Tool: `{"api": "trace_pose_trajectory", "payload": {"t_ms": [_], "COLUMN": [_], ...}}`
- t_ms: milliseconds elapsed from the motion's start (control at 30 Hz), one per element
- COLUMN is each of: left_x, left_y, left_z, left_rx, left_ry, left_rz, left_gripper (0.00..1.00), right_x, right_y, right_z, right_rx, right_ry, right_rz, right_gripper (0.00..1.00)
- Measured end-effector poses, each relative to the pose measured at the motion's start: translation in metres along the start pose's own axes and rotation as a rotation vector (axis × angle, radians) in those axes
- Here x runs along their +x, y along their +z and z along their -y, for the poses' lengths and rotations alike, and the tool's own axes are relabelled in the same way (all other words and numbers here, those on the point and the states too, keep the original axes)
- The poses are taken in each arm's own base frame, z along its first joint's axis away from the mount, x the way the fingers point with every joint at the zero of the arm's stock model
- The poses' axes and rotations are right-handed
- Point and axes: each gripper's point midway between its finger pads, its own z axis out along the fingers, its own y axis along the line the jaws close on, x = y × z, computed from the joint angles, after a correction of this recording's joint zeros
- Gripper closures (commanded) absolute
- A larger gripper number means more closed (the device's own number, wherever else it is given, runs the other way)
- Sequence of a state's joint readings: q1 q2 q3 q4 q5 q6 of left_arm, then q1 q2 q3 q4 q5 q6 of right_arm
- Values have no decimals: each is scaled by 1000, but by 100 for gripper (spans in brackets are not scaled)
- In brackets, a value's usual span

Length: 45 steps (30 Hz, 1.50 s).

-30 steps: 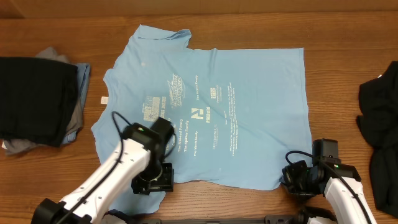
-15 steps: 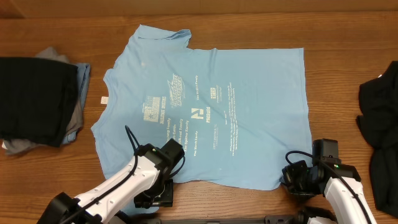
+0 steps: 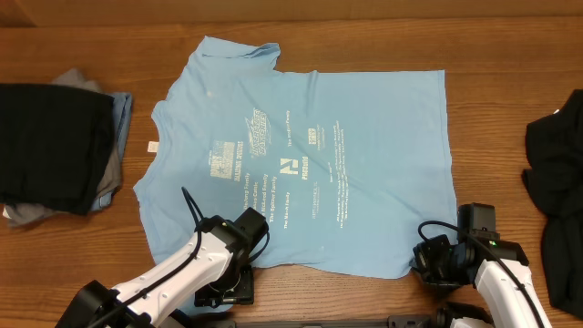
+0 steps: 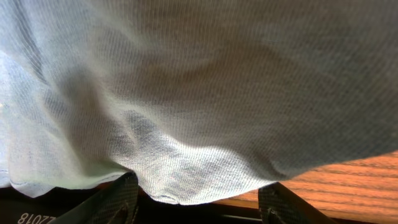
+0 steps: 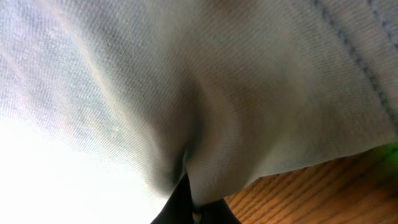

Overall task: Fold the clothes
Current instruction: 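Grasp the lower-left hem with the left gripper and lift it, then lift both hem corners and fold them upward toward the shoulders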

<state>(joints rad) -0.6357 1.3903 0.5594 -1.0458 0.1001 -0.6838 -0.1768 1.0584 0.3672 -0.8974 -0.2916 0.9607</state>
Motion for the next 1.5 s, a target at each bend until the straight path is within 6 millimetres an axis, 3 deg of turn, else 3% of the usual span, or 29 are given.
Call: {"api": "trace_pose_trajectory", "payload": {"t_ms": [200,367,733,867,1067,1500], "left_x": [2,3,10,2,-25,-42], "left_y": [3,3,-1,-22,-64,-98], "left_z": [-2,-2,-4,3,14,24], "left_rx": [-7,-6,-15,-9,-1,18], "left_ry": [-21,-28,-29,-26,-13,57], "left_rz": [-8,-9,-43,-21,97,185], "left_gripper": [53,96,96,96,96,96], "right_x": [0,0,2,4,5,-13], "right_y": [0,0,0,0,-12,-49], "right_z": [0,0,-1,0,-1,-23], "right_rx": [0,0,-8,0,26,34], "right_ry": [0,0,-28,-48,-89,-177], "right_rz": [0,-1,-14,-21,-22,81], "right_gripper": [94,96,96,96,96,96]}}
